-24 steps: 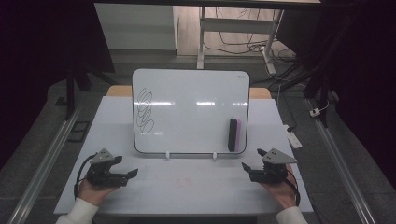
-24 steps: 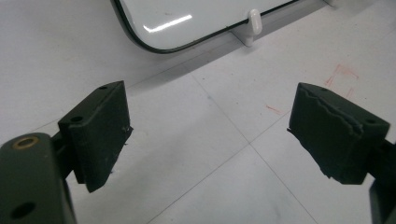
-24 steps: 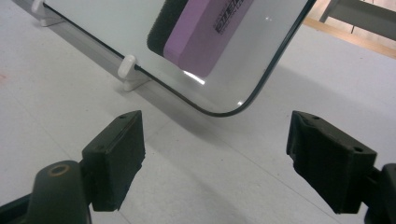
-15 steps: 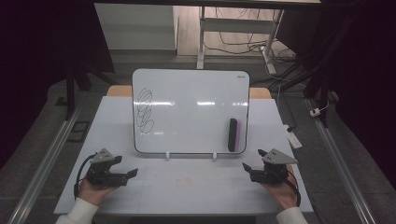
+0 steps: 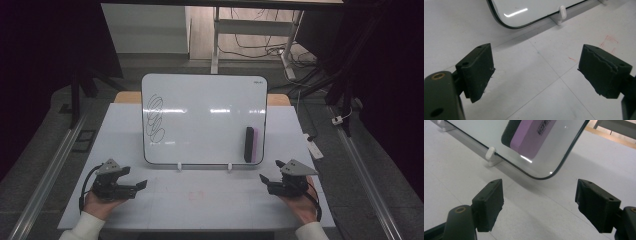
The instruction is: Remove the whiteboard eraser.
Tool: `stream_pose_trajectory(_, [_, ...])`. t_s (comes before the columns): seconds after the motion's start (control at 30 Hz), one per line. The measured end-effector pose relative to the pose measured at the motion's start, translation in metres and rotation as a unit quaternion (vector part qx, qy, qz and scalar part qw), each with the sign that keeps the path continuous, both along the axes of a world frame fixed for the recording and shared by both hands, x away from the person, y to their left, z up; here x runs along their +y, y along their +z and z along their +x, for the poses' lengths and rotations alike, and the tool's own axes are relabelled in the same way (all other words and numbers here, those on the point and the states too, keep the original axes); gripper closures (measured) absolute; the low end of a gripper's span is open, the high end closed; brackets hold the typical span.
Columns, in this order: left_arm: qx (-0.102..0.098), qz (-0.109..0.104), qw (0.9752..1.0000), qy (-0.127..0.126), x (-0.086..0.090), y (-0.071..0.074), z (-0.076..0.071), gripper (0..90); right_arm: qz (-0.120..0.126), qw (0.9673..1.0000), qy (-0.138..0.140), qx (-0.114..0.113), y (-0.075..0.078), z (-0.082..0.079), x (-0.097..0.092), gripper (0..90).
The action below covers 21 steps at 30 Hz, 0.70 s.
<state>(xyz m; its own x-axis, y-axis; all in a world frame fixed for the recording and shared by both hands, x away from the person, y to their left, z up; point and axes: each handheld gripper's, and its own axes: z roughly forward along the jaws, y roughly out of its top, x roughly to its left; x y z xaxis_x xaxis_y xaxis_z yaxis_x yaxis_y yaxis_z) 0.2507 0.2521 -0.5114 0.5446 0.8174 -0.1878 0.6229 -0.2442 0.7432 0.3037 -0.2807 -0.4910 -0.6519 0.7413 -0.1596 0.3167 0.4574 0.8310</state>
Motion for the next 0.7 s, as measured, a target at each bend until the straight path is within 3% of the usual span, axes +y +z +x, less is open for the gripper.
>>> stream_pose_trajectory(0.33, [-0.001, -0.003, 1.0000, 0.002, 0.000, 0.000, 0.000, 13.5, 0.017, 0.9998, -0.004, -0.007, 0.011, -0.001, 0.002, 23.5])
stream_pose_trajectory(0.5, [0.000, -0.006, 1.0000, 0.003, 0.000, 0.000, -0.001, 13.3, 0.018, 0.9997, -0.005, -0.017, 0.026, 0.001, 0.012, 24.6])
stream_pose_trajectory(0.7, [-0.001, -0.005, 1.0000, 0.004, 0.000, 0.000, -0.001, 13.1, 0.023, 0.9996, -0.007, -0.012, 0.034, 0.006, 0.025, 25.4])
